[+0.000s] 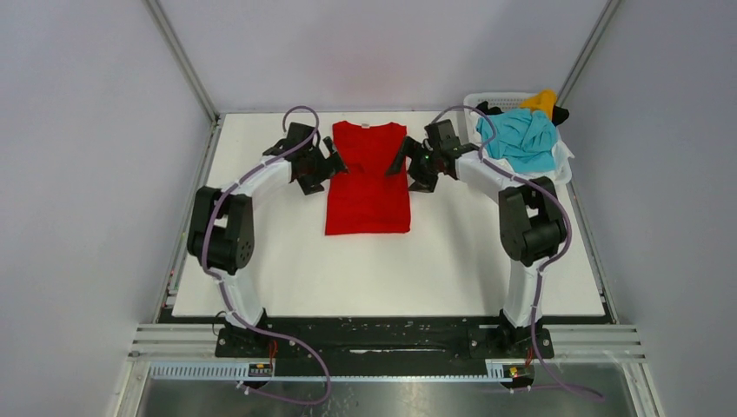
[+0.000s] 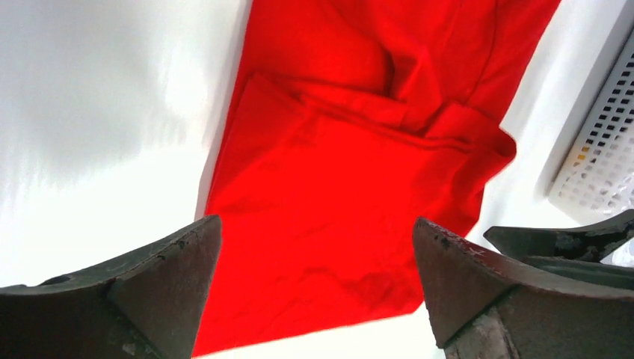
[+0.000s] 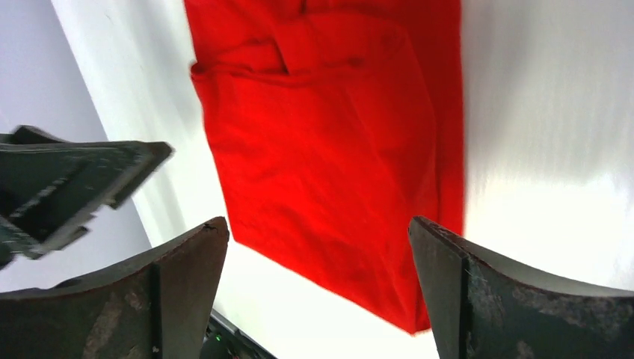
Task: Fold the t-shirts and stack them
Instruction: Fold the folded rectangular tshirt in 1/3 of the way, then grab one side of the 2/3 rectangular tshirt with both arms
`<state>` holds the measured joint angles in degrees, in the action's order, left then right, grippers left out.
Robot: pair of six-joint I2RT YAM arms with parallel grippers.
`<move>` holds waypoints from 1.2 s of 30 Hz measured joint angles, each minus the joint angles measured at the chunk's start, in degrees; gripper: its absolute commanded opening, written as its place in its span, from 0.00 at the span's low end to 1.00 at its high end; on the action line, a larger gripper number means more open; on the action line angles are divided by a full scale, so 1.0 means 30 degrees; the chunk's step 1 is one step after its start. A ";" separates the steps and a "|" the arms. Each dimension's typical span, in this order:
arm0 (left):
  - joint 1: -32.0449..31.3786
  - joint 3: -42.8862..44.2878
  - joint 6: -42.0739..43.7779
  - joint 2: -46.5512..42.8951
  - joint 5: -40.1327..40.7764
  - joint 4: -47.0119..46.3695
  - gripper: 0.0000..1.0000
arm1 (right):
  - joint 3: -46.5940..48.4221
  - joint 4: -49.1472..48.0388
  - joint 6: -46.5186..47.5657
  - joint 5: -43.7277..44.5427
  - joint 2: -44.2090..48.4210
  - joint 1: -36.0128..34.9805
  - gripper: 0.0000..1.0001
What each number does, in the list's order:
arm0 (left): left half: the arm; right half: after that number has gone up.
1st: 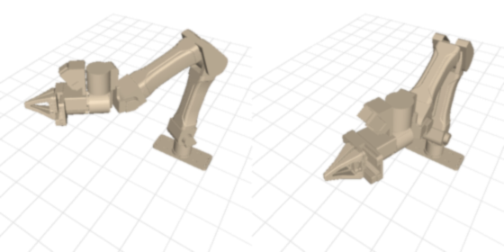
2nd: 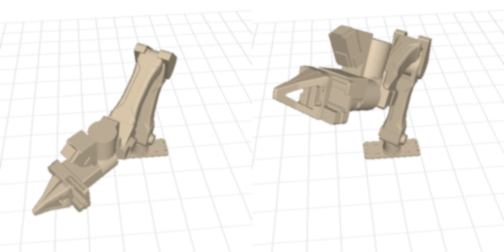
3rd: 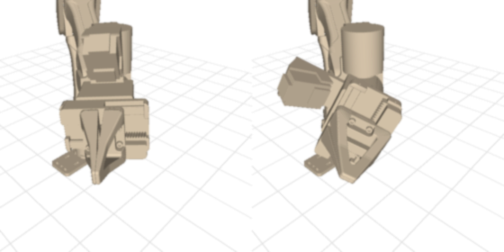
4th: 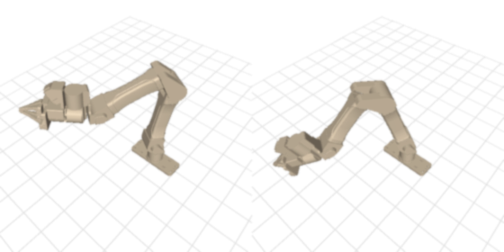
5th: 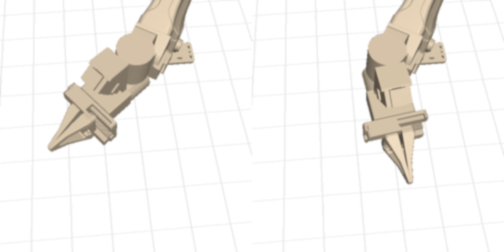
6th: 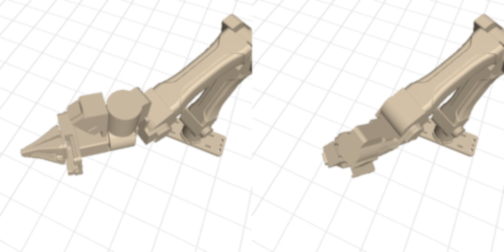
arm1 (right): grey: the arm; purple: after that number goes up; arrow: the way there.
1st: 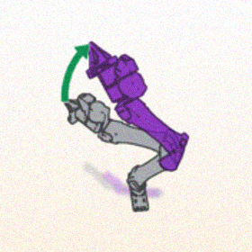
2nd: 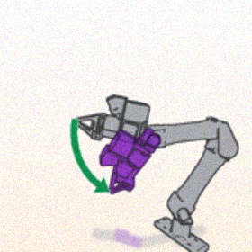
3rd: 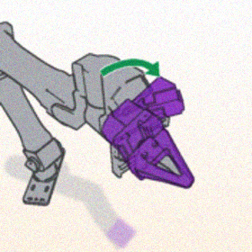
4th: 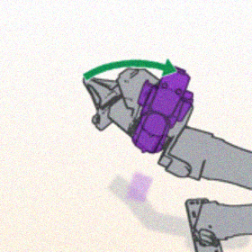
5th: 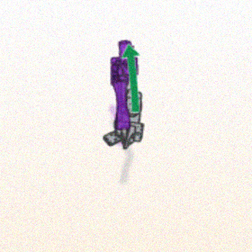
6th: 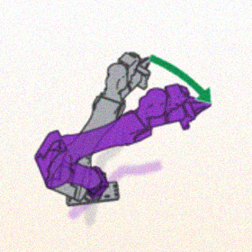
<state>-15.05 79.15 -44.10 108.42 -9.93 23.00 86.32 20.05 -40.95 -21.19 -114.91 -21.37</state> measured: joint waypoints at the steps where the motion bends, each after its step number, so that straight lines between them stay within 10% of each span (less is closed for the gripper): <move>1: 0.0000 -0.0495 0.0044 -0.0641 0.0182 -0.0022 0.99 | -0.0758 -0.0138 0.0189 0.0102 0.0539 0.0000 1.00; 9: -0.0095 -0.6302 0.0058 -0.6841 0.0663 -0.0248 0.97 | -0.7788 -0.0590 0.0692 0.0197 0.4903 -0.0080 0.78; 17: -0.0627 -0.9610 -0.0029 -0.5348 -0.0015 -0.1355 0.70 | -0.9617 -0.1559 0.0255 -0.0153 0.4153 -0.0583 0.56; 22: -0.0641 -0.9413 -0.0197 -0.4277 -0.0481 -0.3242 0.39 | -0.9530 -0.2783 0.0022 -0.0532 0.3432 -0.0670 0.45; 25: -0.0772 -0.9260 -0.0175 -0.3548 -0.0896 -0.4153 0.00 | -0.9530 -0.3293 -0.0007 -0.0729 0.3162 -0.0692 0.25; 27: -0.0954 -0.9391 -0.0182 -0.3322 -0.1071 -0.4299 0.00 | -0.9581 -0.3614 -0.0051 -0.0801 0.2965 -0.0736 0.01; 36: -0.1494 -1.2815 -0.0168 -0.7417 -0.1377 -0.3191 0.00 | -1.2728 -0.4401 -0.0117 -0.1727 0.5224 -0.1188 0.00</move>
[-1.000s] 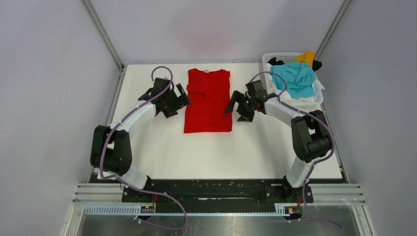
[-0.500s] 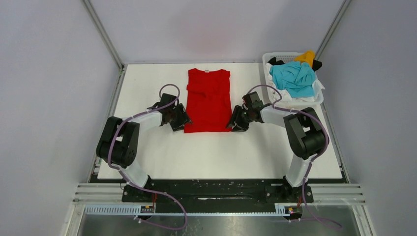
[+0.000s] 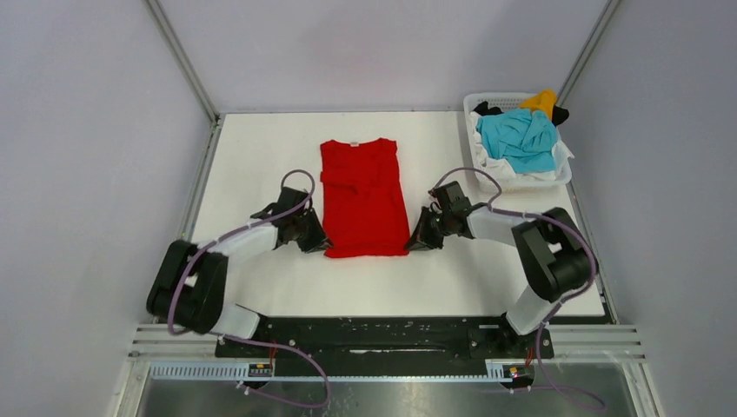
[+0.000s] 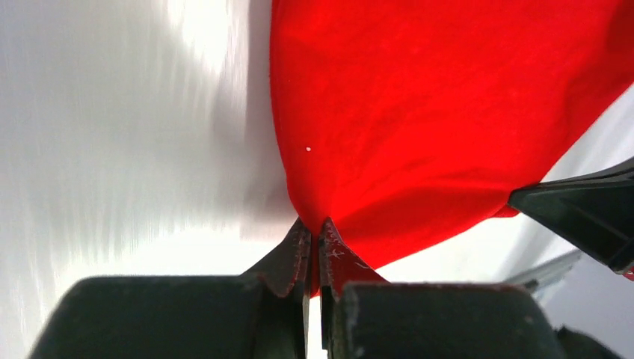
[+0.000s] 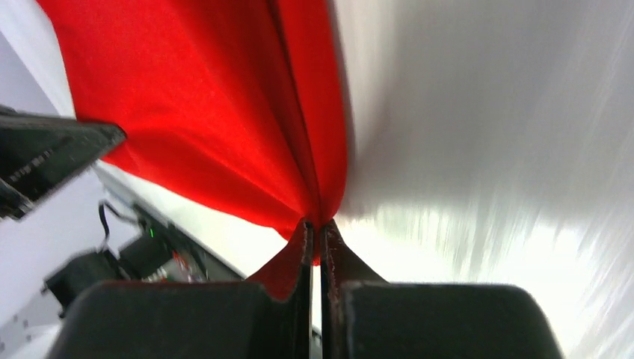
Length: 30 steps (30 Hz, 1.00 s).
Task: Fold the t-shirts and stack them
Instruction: Grab one side of the 2/3 rectangular tshirt with both arms, then fold the long partially folded tshirt into a neat square
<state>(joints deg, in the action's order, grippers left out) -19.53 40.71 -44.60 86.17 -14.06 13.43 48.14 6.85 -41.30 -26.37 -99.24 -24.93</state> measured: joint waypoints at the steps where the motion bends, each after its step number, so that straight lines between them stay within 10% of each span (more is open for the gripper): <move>1: -0.0073 -0.0656 0.0000 -0.1239 -0.0270 0.0641 0.00 | -0.0736 0.0313 0.0007 -0.0226 0.0874 -0.0211 0.00; 12: -0.1115 -0.1464 -0.0299 -1.1242 -0.2076 0.7140 0.00 | -0.2994 0.5668 -0.0058 -0.2922 0.9326 -0.2441 0.00; 30: 0.2142 0.8138 -0.0867 -0.0991 -0.3592 0.2783 0.00 | 0.8728 0.5960 -0.0007 -0.5071 0.2076 0.1712 0.00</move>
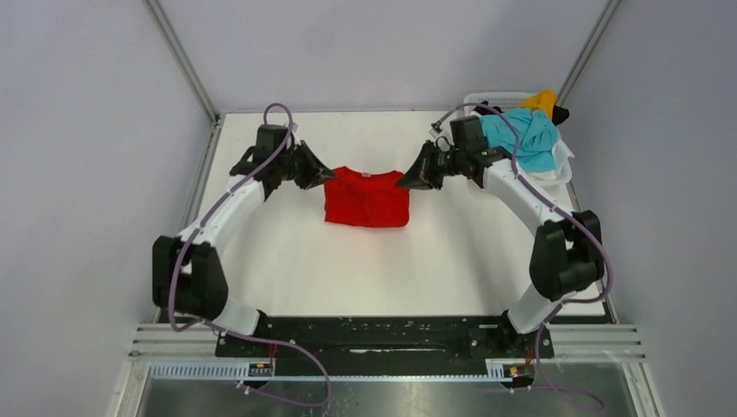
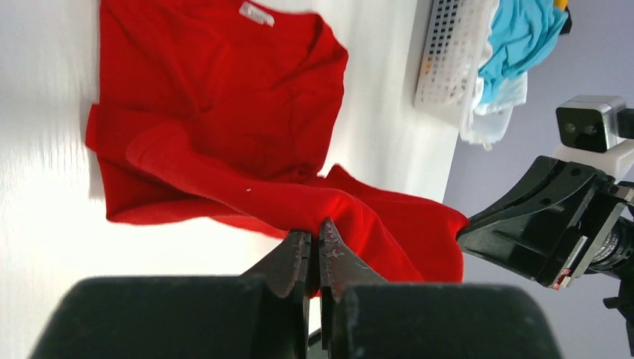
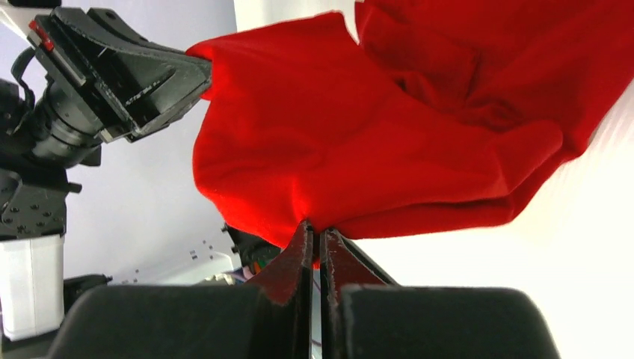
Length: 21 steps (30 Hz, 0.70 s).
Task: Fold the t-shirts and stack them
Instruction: Fold the long partially folded tshirt into a neat square
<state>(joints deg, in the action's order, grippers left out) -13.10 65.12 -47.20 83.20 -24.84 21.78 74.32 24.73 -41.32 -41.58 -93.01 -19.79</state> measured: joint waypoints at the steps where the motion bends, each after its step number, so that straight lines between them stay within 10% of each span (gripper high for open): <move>1: 0.0131 0.0656 0.0000 0.0729 0.0007 0.0029 0.00 | 0.0532 0.0000 -0.0044 -0.0073 -0.0641 0.0197 0.00; 17: 0.0882 0.8415 0.0444 1.0739 0.0488 0.0794 0.07 | 0.5158 0.0262 -0.1129 0.0583 -0.7533 0.1880 0.00; 21: 0.0874 0.9602 0.0670 1.2094 0.0474 0.1005 0.14 | 0.5202 0.0452 -0.1326 0.1297 -0.8225 0.2076 0.15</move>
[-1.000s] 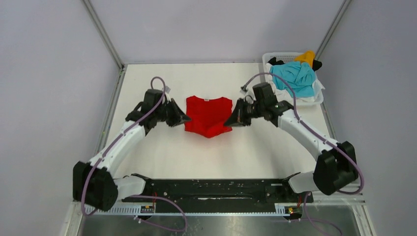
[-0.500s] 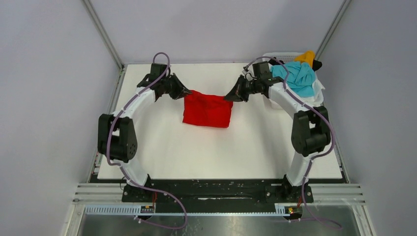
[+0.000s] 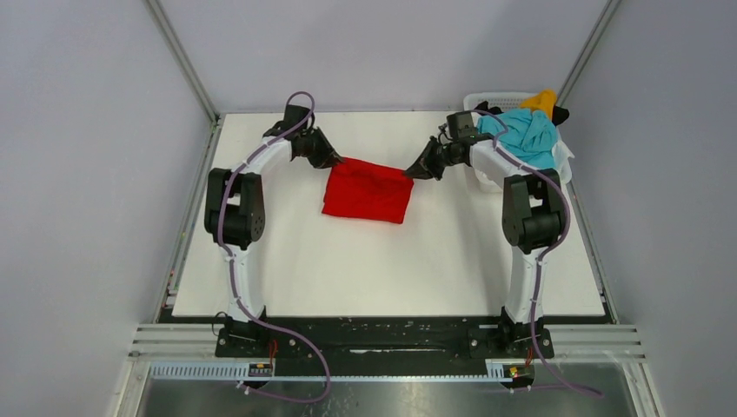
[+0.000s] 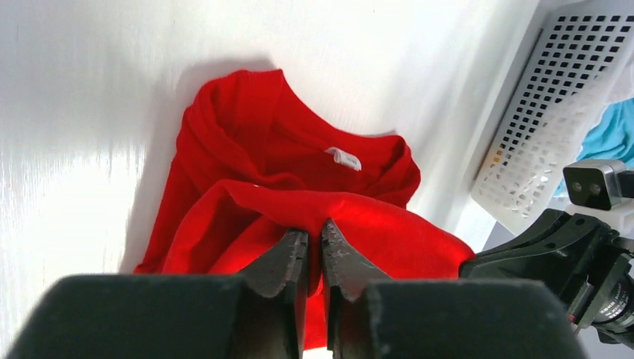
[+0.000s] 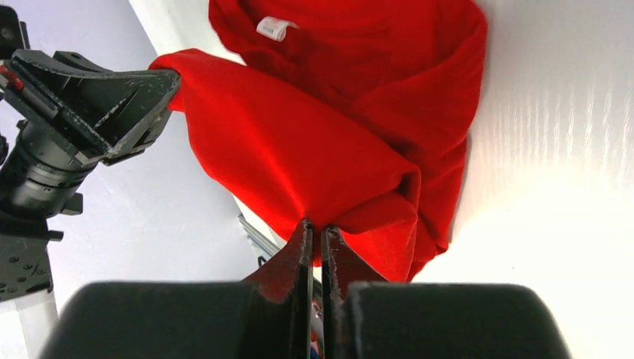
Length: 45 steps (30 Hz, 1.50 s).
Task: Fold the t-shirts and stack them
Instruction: Fold the long partially folded tshirt into a neat square, then smooth out wrinkles on the folded tshirt
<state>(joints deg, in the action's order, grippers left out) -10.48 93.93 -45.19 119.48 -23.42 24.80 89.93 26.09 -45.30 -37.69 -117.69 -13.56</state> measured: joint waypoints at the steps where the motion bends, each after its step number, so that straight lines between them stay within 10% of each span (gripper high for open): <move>1: 0.0000 0.0255 0.0051 0.0240 0.0000 0.0073 0.24 | 0.0138 0.0087 -0.0102 0.0095 -0.0197 0.0029 0.20; 5: 0.0015 0.1195 0.0277 0.1115 -0.0015 0.0364 0.98 | 0.1326 -0.0087 -0.0474 0.0189 -0.1625 0.0066 0.63; 6: 0.0022 0.1392 0.0372 0.1253 -0.0015 0.0474 0.99 | 0.1617 -0.0175 -0.0597 0.0182 -0.1960 0.0080 0.93; 7: 0.0022 0.1581 0.0328 0.1348 -0.0015 0.0648 0.99 | 0.1800 -0.0291 -0.0758 0.0189 -0.2171 0.0095 0.99; 26: 0.0022 -0.1195 0.3898 -0.2084 0.1683 0.2455 0.99 | -0.2652 -0.1668 0.1872 0.0991 0.4036 -0.0437 1.00; 36: -0.0175 -0.1217 0.4641 0.0255 0.1770 0.3133 0.98 | -0.4080 -0.6368 -0.0015 -0.1020 0.1326 -0.3803 1.00; 45: -0.0648 -0.1217 0.4932 0.0605 0.1734 0.3053 0.75 | -0.4889 -0.6615 -0.0546 -0.0313 -0.0437 -0.3286 1.00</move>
<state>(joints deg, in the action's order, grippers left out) -12.43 90.28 -30.39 121.30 -18.22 33.95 75.26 6.24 -46.94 -38.63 -119.00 -23.42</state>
